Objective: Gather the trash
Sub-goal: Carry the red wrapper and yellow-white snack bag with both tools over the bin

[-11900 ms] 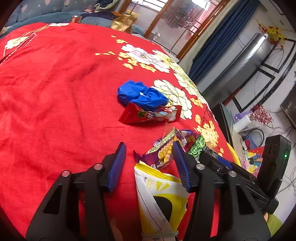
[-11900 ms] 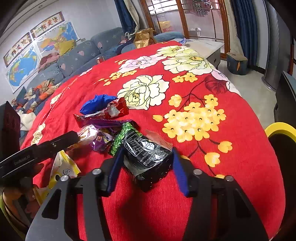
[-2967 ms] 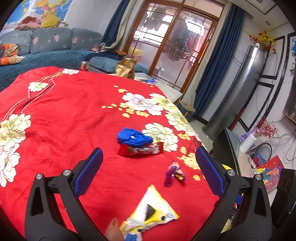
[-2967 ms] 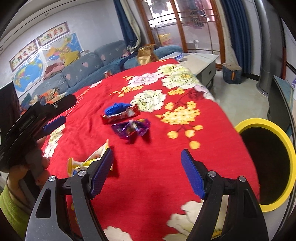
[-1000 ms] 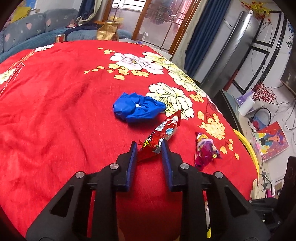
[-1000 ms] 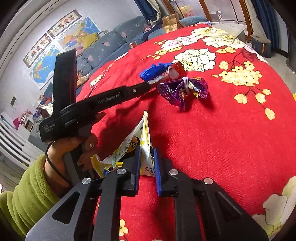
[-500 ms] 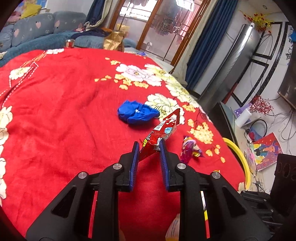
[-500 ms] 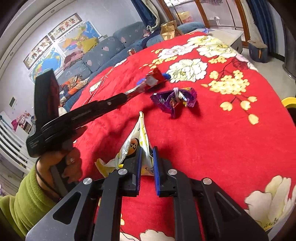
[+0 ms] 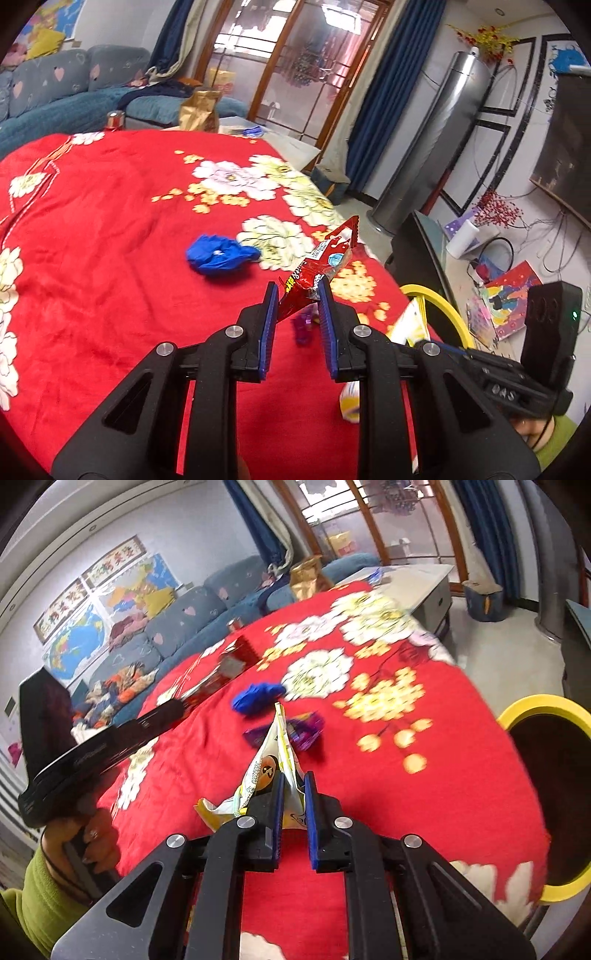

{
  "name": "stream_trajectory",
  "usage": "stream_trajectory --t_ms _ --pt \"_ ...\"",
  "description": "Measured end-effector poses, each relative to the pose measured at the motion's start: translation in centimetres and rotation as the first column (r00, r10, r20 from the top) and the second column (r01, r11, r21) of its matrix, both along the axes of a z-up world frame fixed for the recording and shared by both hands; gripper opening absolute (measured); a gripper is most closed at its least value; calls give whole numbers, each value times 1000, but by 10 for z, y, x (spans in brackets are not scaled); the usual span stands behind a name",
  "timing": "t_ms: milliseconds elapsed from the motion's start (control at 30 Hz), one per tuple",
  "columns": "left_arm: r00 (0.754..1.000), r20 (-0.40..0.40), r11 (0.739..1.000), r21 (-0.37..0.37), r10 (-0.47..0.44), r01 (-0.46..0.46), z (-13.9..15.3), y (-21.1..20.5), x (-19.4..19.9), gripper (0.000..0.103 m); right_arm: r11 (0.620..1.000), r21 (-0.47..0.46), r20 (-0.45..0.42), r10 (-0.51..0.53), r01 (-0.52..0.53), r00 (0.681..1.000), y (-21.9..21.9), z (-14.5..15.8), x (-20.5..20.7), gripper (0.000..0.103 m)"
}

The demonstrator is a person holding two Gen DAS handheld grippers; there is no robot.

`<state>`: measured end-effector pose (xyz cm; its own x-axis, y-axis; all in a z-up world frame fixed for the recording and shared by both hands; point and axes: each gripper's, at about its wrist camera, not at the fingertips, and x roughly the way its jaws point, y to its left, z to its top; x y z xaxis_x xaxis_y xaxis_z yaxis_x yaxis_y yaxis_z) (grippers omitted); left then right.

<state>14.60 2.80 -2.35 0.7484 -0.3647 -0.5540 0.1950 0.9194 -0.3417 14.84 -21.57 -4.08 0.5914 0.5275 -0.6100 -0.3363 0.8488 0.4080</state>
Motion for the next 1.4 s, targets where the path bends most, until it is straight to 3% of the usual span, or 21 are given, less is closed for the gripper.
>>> stream_trajectory --t_ms 767,1400 --pt "992 15 991 47 -126 125 10 -67 -2 16 970 17 45 -244 243 969 -94 11 11 11" --pt "968 -15 962 109 -250 250 0 -132 0 16 886 -30 65 -460 462 886 -172 -3 17 11"
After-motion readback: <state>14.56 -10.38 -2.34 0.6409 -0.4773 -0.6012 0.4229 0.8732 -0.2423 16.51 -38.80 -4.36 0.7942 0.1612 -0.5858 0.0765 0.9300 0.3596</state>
